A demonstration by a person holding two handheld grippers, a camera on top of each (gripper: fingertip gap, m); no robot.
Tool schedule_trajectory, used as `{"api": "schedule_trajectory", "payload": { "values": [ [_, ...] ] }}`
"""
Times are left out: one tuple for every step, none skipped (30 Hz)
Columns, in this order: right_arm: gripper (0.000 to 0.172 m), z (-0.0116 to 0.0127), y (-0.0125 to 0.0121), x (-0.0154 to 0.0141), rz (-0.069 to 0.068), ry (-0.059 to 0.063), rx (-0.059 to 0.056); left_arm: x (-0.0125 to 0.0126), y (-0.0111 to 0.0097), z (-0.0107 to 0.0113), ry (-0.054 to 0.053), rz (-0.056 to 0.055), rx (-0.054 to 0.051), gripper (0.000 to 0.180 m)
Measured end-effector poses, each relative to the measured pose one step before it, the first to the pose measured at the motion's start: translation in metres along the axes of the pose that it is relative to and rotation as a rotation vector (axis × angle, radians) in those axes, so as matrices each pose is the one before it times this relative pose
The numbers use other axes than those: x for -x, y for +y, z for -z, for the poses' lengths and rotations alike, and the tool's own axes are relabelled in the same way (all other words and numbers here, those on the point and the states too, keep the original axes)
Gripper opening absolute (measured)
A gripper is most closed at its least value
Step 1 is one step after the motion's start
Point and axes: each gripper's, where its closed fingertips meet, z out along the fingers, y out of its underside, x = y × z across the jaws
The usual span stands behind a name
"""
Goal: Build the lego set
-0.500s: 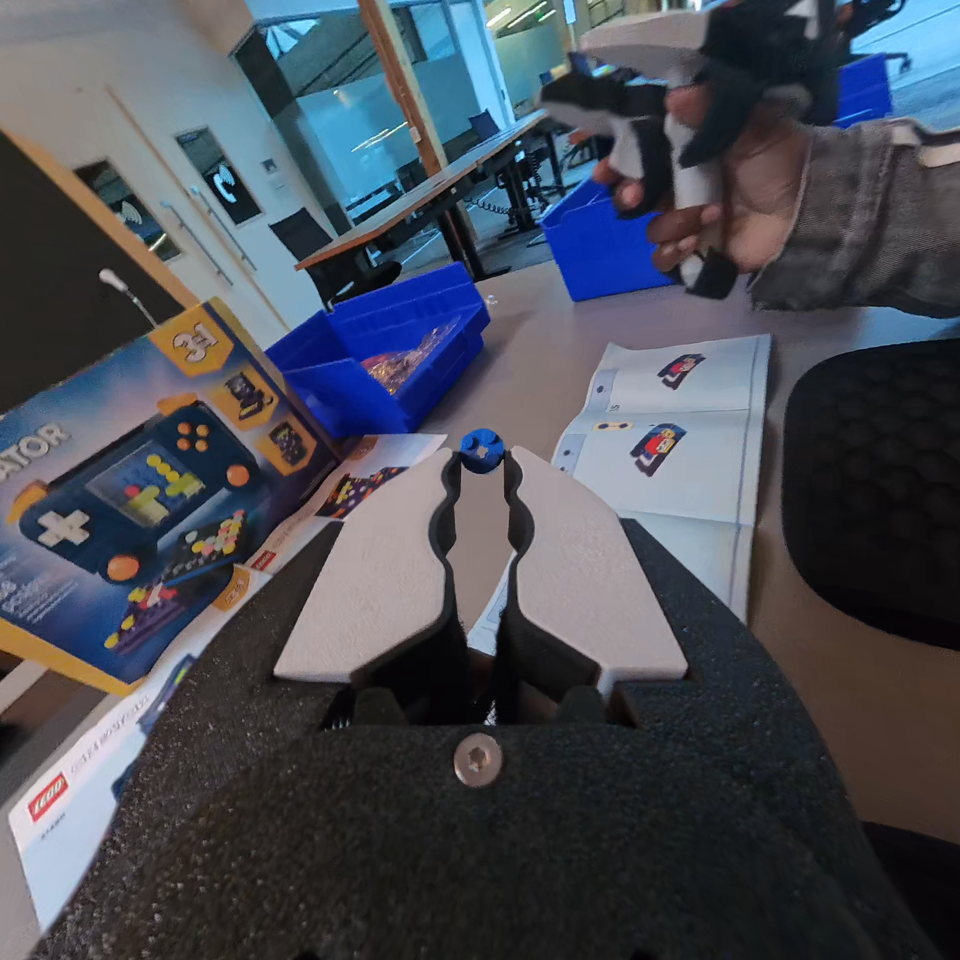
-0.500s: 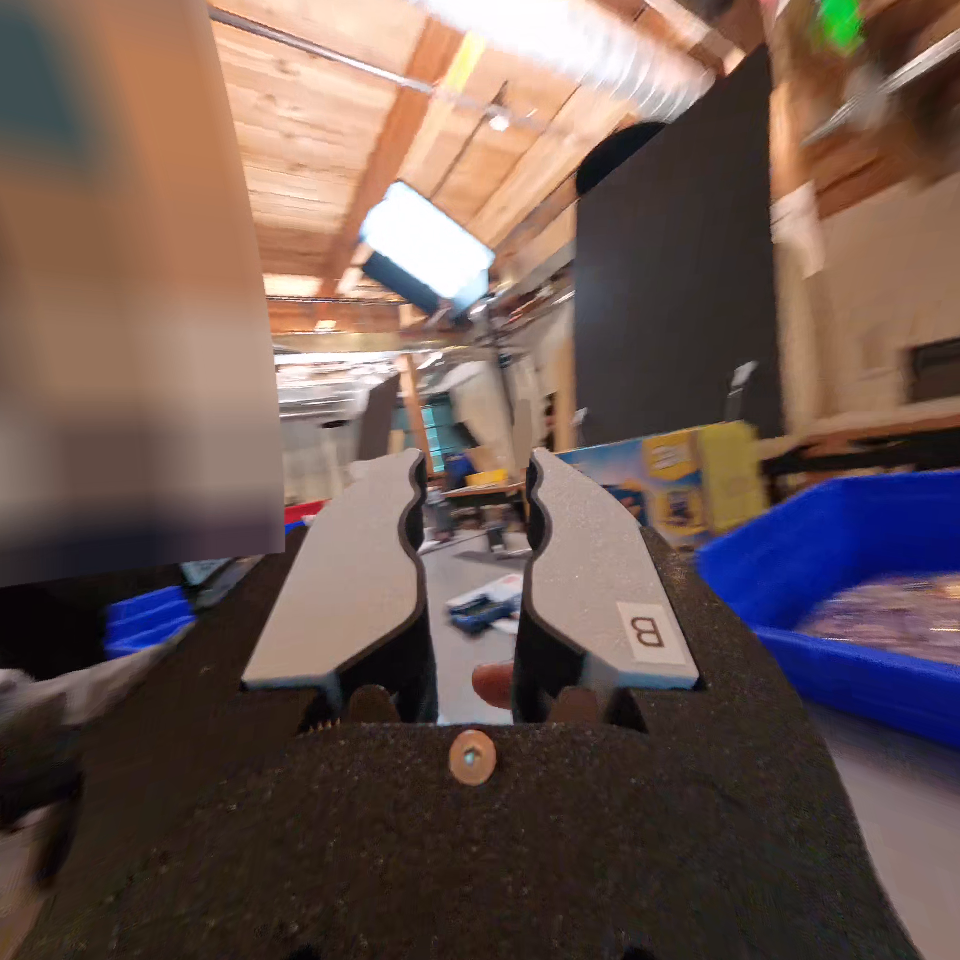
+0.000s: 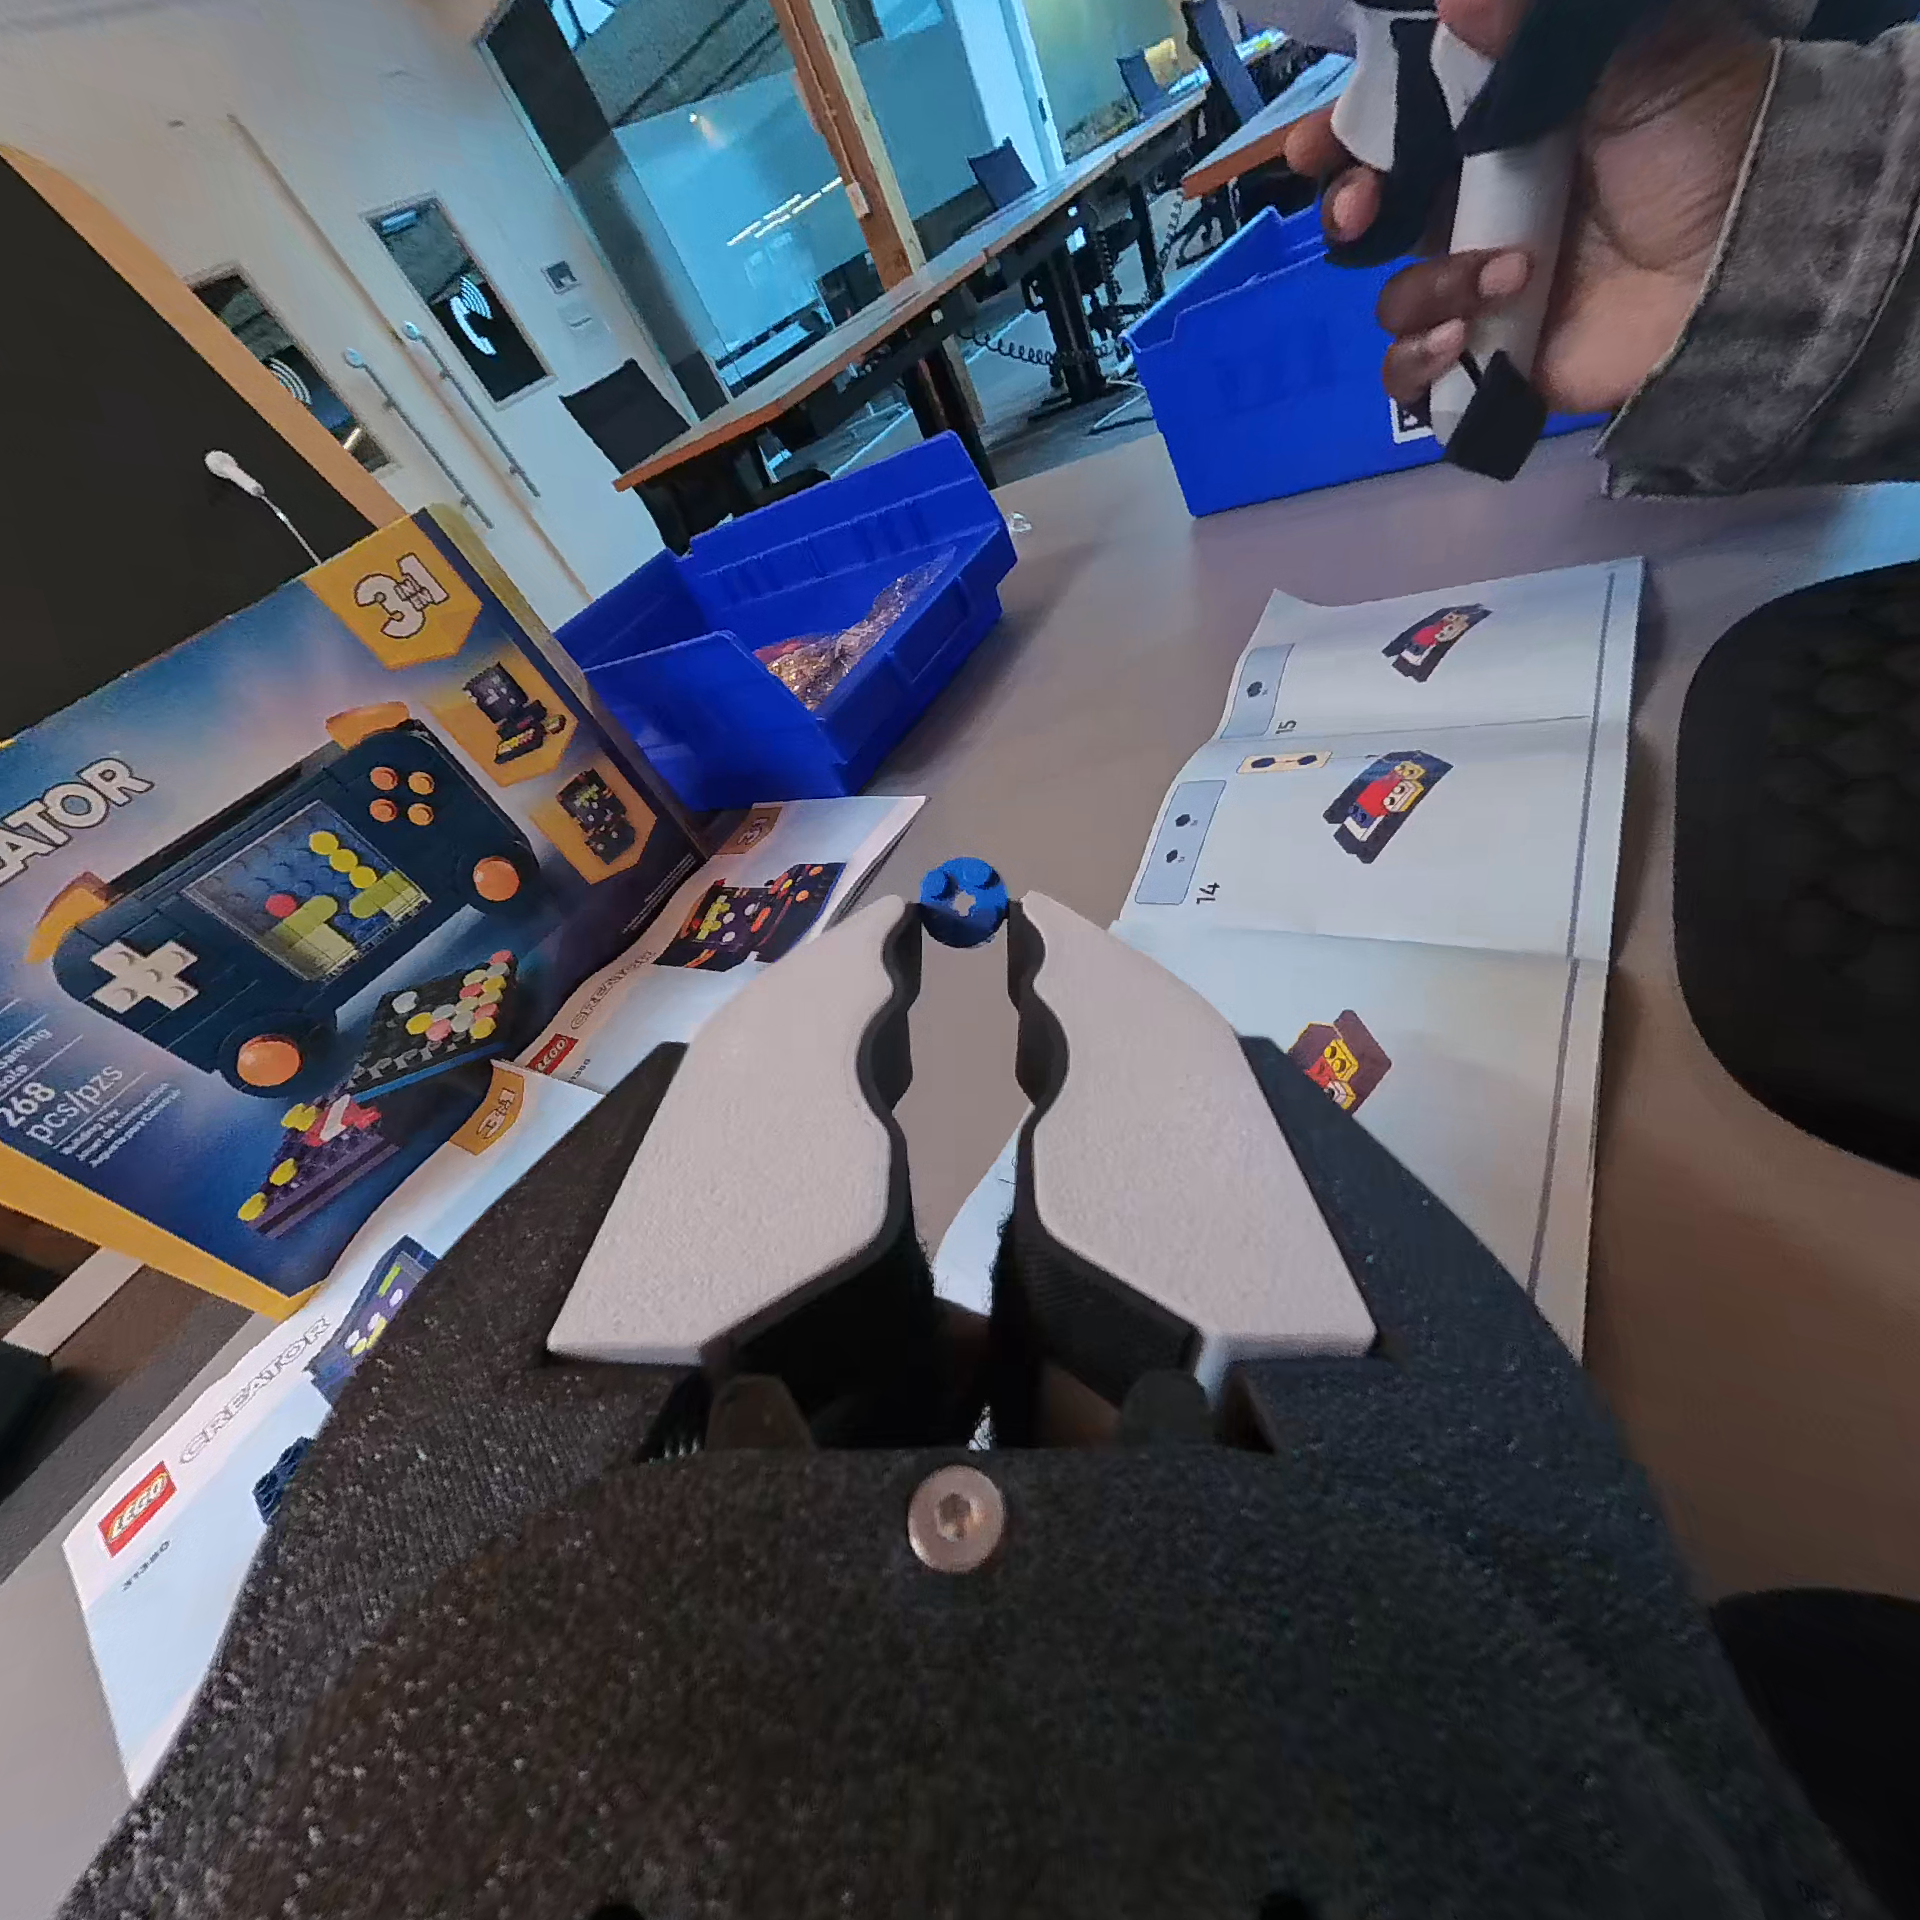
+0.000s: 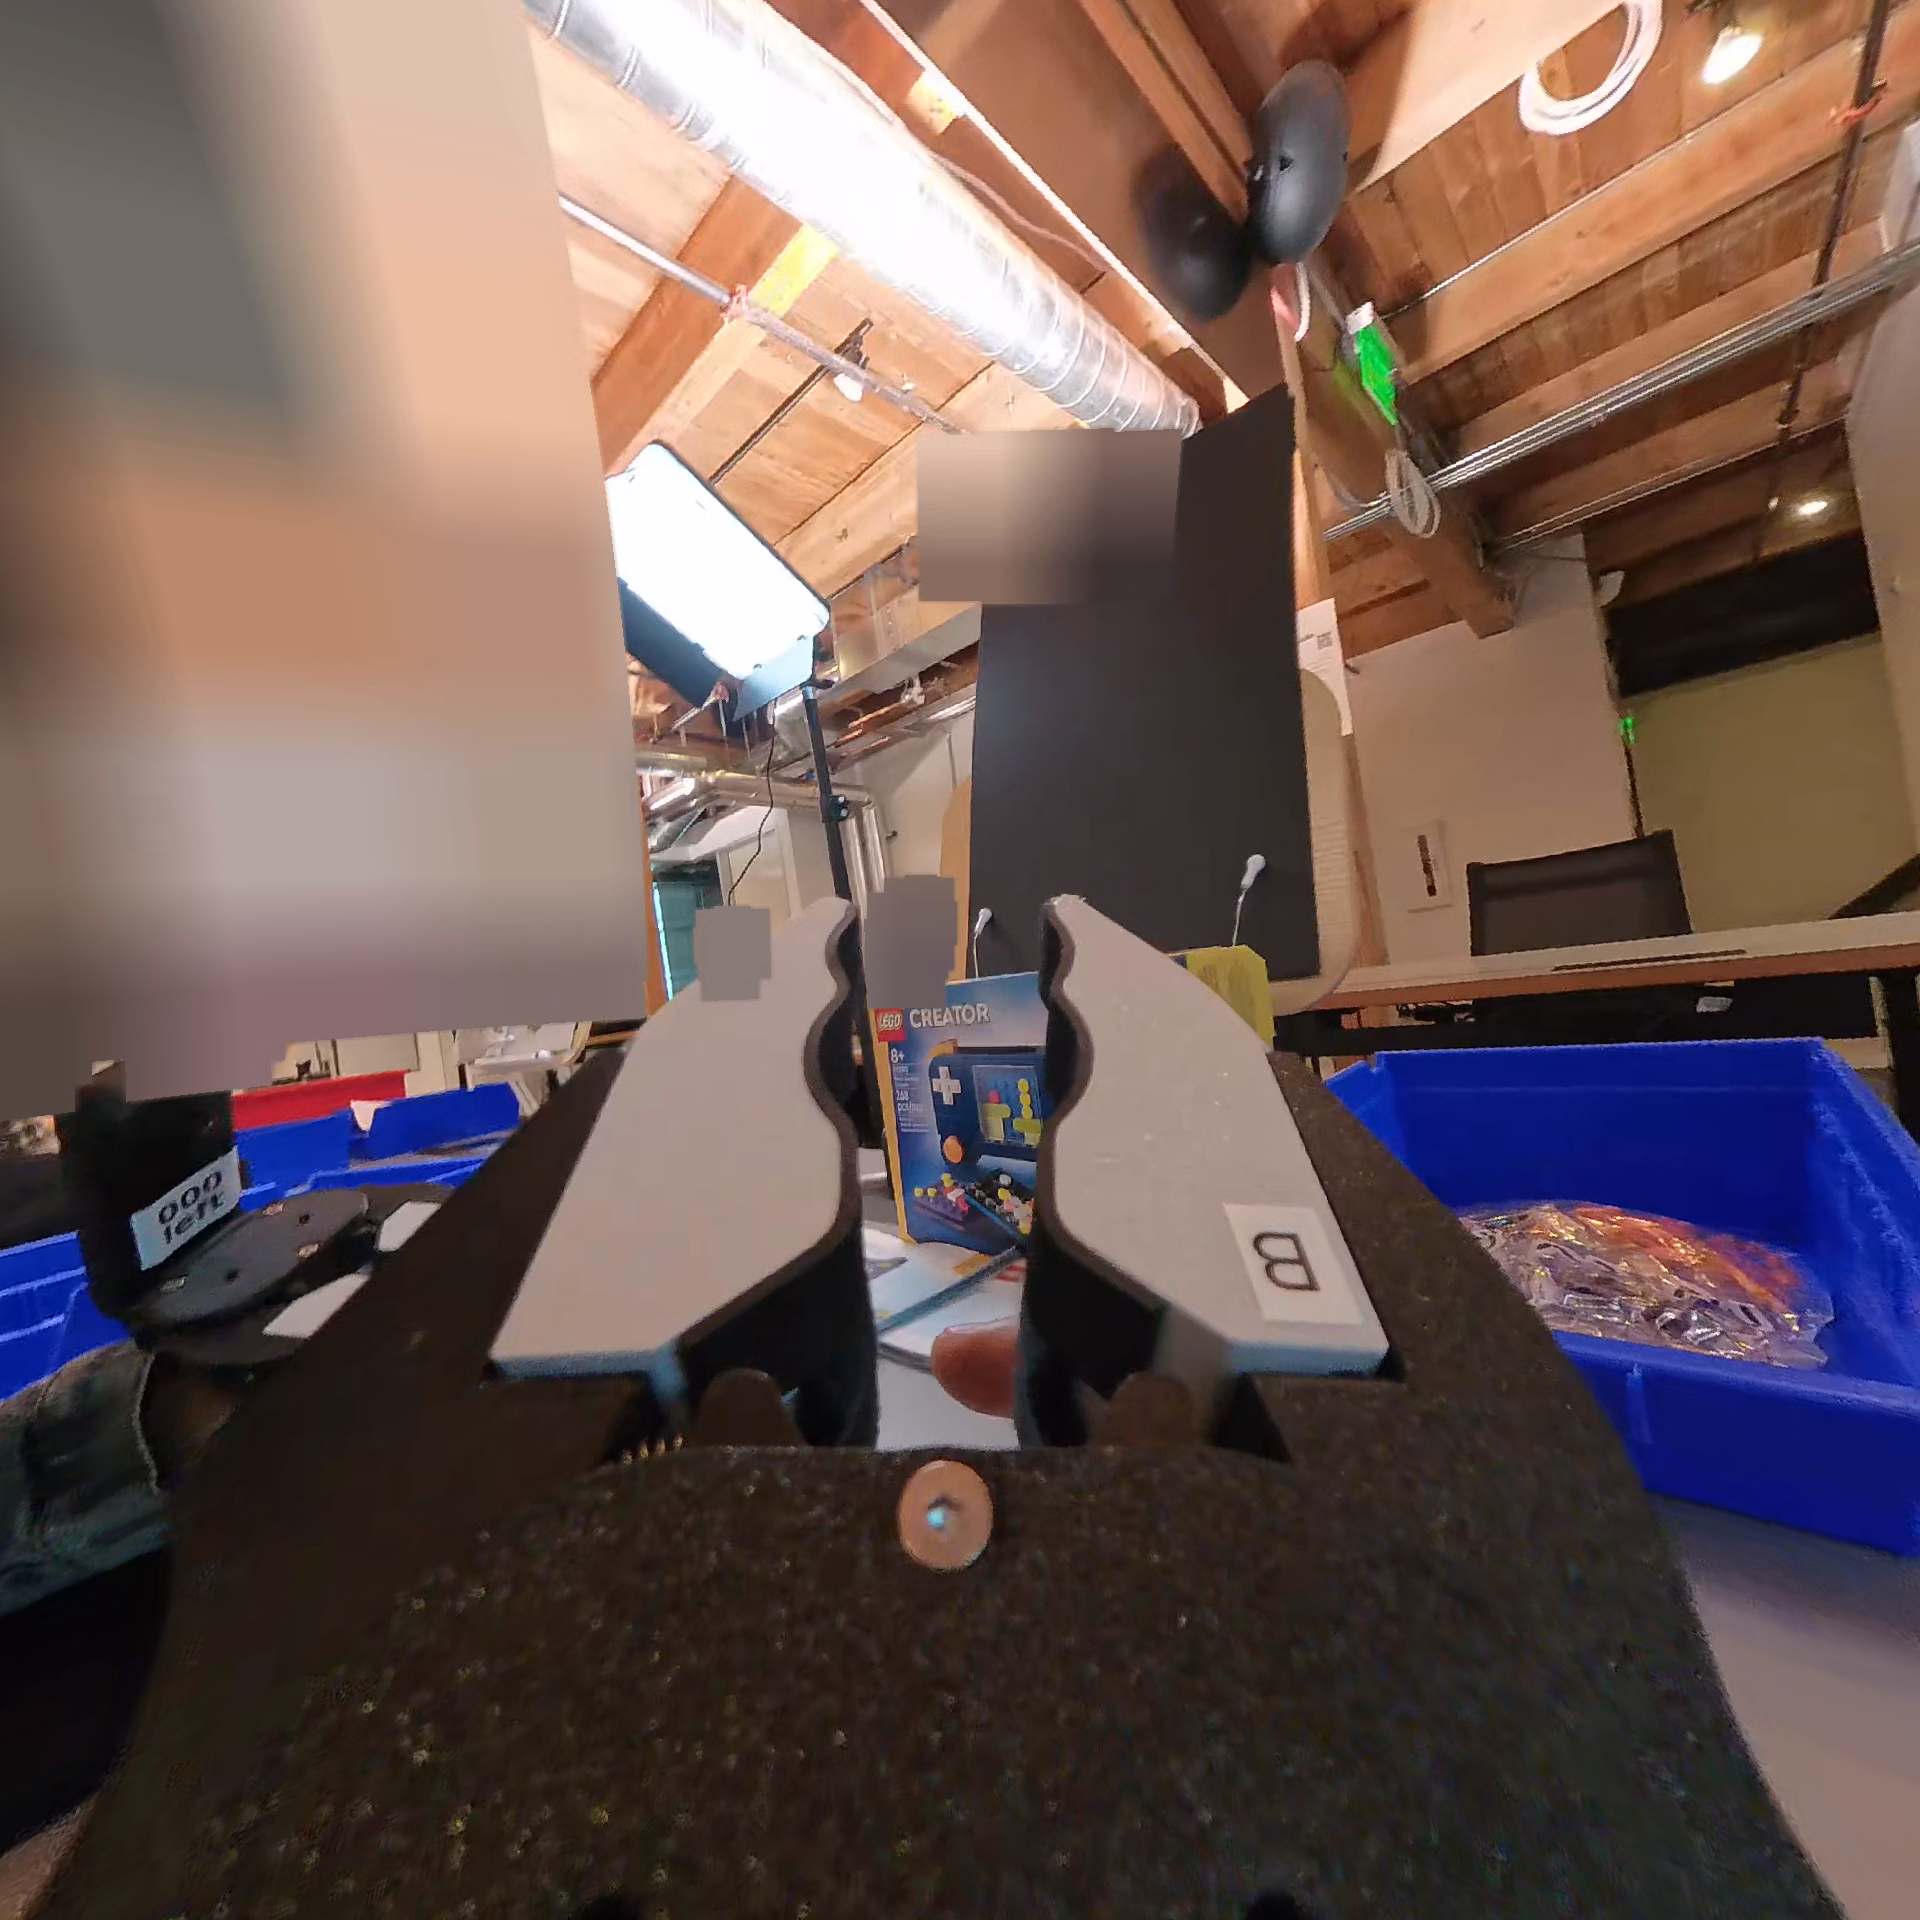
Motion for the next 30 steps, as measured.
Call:
{"api": "schedule_trajectory", "payload": {
  "values": [
    [0.031,0.00101,-0.0022,-0.0015,-0.003,0.0101,-0.0161,-0.00045,0.00061,-0.00015,0.0007,-0.0063,0.0047,0.015],
    [0.031,0.00087,-0.00179,-0.00138,-0.0001,0.0093,-0.0124,-0.00046,0.00048,-0.0002,0.0004,-0.008,0.0045,0.015],
    [0.03,0.00069,-0.00121,-0.00144,0.0026,0.0094,-0.0079,-0.00033,0.00051,-0.00024,-0.0008,-0.0081,0.0041,0.015],
    [0.03,0.00053,-0.00085,-0.00149,0.0051,0.0095,-0.0053,-0.00051,0.00038,-0.00021,0.0002,-0.0078,0.0032,0.015],
    [0.03,0.00055,-0.00076,-0.00158,0.0057,0.0091,-0.0039,-0.00057,0.00052,-0.00026,0.0021,-0.0053,0.003,0.015],
    [0.029,0.00044,-0.00056,-0.00131,0.0047,0.0076,-0.0033,-0.00051,0.00031,-0.00016,0.0019,-0.0037,0.0023,0.015],
    [0.029,0.00041,-0.00061,-0.00092,0.0035,0.0053,-0.0037,-0.00011,0.00021,-0.00005,-0.0002,-0.0035,0.0007,0.015],
    [0.029,0.00027,-0.00042,-0.00076,0.0022,0.004,-0.0031,0.00014,-0.00011,0.00004,-0.001,-0.0017,-0.0005,0.015],
    [0.028,0.00002,0.00005,-0.00072,0.0008,0.0035,-0.0001,0.00004,-0.00008,0.00005,-0.0003,-0.0003,-0.0007,0.015],
    [0.028,-0.00011,0.00044,-0.00018,-0.0008,0.0012,0.002,-0.00005,0.00001,0.0001,0.0005,-0.0006,0.0,0.015],
    [0.028,-0.00039,0.00019,0.00032,-0.0016,-0.0018,0.0008,-0.00011,0.00003,0.00003,0.0005,-0.0007,0.0006,0.015],
    [0.028,-0.00036,0.00012,0.00077,-0.0007,-0.0029,-0.0006,-0.00035,0.00016,-0.00005,0.0019,-0.0012,0.0014,0.015],
    [0.028,-0.00043,0.00026,0.00071,0.0013,-0.0025,0.0011,-0.00039,0.00035,-0.0001,0.002,-0.0024,0.0025,0.015],
    [0.028,-0.00049,0.00057,0.00075,0.0025,-0.0025,0.0031,-0.00066,0.00062,-0.0002,0.0025,-0.0047,0.0039,0.015],
    [0.028,-0.00056,0.0005,0.00071,0.0023,-0.0027,0.0032,-0.00058,0.00059,-0.00019,0.0012,-0.0071,0.0048,0.015],
    [0.028,-0.00046,0.0006,0.00074,0.0012,-0.0026,0.0029,-0.00063,0.00011,-0.00017,0.0003,-0.0072,0.0025,0.015],
    [0.028,-0.00046,0.00059,0.00073,0.0005,-0.003,0.0022,-0.00045,-0.00039,-0.00001,0.0007,-0.0058,-0.0007,0.015],
    [0.028,-0.0005,0.0007,0.00068,0.0006,-0.0028,0.002,-0.00051,-0.00043,-0.00005,0.0014,-0.0039,-0.0018,0.015],
    [0.028,-0.00033,0.00082,0.00027,0.0012,-0.0016,0.003,-0.00017,-0.00018,0.00005,0.0001,-0.0026,-0.001,0.015],
    [0.028,-0.00034,0.00083,0.00013,0.0018,-0.0008,0.0037,0.00023,0.00015,0.00002,-0.0013,-0.0016,0.0005,0.015],
    [0.028,-0.00016,0.00071,-0.00006,0.0025,0.0001,0.0031,0.00008,0.00031,0.0,-0.0001,-0.0001,0.0014,0.015],
    [0.028,-0.00016,0.00032,-0.00024,0.0032,0.0011,0.0017,0.00015,0.00041,-0.00006,0.0004,0.0008,0.0014,0.015],
    [0.028,0.00003,0.00002,-0.00021,0.0034,0.0013,0.0,0.00006,0.00016,0.00002,-0.0006,-0.0005,0.0006,0.015],
    [0.028,0.00006,-0.00014,-0.00018,0.0031,0.0012,-0.0007,0.00019,-0.00012,0.00013,-0.0015,-0.0017,-0.0007,0.015],
    [0.028,0.00005,-0.00012,-0.00013,0.0023,0.0013,0.0,0.00001,-0.00036,0.00005,-0.0001,-0.0013,-0.0007,0.015],
    [0.028,-0.00003,0.00017,-0.00022,0.0004,0.0008,0.0009,-0.00024,-0.00007,0.00008,0.001,-0.0011,0.0002,0.015],
    [0.028,-0.00011,0.00022,0.0002,-0.0015,-0.0006,0.0007,-0.00033,0.00016,-0.00009,0.0007,-0.0025,0.0016,0.015],
    [0.027,-0.00022,0.0004,0.00046,-0.0021,-0.0022,0.0006,-0.00022,0.00019,-0.00006,0.0001,-0.004,0.0022,0.015],
    [0.027,-0.00034,0.00039,0.00077,-0.0014,-0.0033,0.0012,-0.00032,0.0,0.00005,-0.0005,-0.0046,0.0014,0.015],
    [0.027,-0.00046,0.00059,0.00078,0.0002,-0.0032,0.0024,-0.00045,-0.00024,-0.00001,0.0007,-0.0043,0.0003,0.015]
  ]
}}
